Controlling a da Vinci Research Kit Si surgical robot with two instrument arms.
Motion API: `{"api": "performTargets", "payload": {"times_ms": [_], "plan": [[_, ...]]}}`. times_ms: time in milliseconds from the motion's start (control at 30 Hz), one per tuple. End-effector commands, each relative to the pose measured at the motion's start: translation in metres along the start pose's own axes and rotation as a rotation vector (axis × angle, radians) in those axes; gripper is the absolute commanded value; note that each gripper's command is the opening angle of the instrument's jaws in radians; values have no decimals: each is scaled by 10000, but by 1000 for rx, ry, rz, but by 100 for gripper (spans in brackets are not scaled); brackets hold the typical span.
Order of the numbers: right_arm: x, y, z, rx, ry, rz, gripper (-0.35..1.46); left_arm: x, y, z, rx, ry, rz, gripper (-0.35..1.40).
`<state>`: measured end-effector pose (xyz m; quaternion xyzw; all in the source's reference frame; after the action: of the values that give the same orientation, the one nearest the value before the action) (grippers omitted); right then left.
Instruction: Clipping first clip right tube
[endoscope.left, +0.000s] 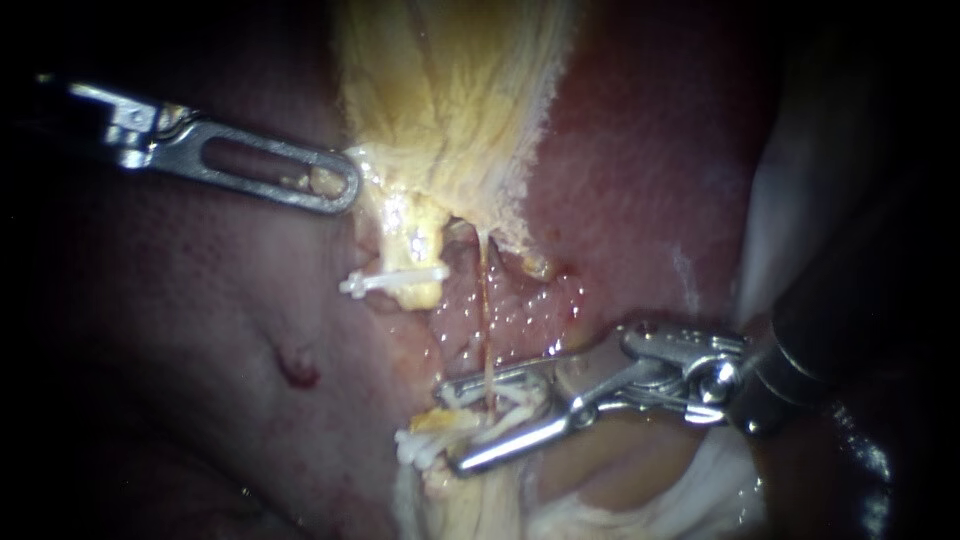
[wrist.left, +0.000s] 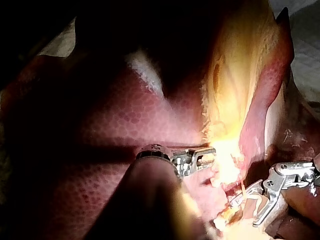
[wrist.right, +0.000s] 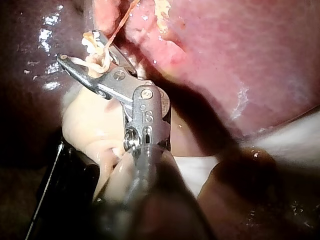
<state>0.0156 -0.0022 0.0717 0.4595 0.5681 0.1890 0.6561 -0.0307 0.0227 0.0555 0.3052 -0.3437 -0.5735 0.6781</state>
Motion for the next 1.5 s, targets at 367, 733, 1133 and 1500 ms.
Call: {"api": "performTargets", "payload": {"times_ms": [367, 733, 1133, 1500], "plan": [[15, -29, 3, 37, 39, 14, 49, 0, 0, 0, 0, 0, 0, -35], [19, -34, 5, 48, 51, 21, 48, 0, 0, 0, 0, 0, 0, -35], [11, -12, -9, 49, 49, 31, 27, -1, 2, 1, 0, 0, 0, -35], [8, -5, -15, 51, 47, 42, -13, -1, 3, 1, 0, 0, 0, -35]]}}
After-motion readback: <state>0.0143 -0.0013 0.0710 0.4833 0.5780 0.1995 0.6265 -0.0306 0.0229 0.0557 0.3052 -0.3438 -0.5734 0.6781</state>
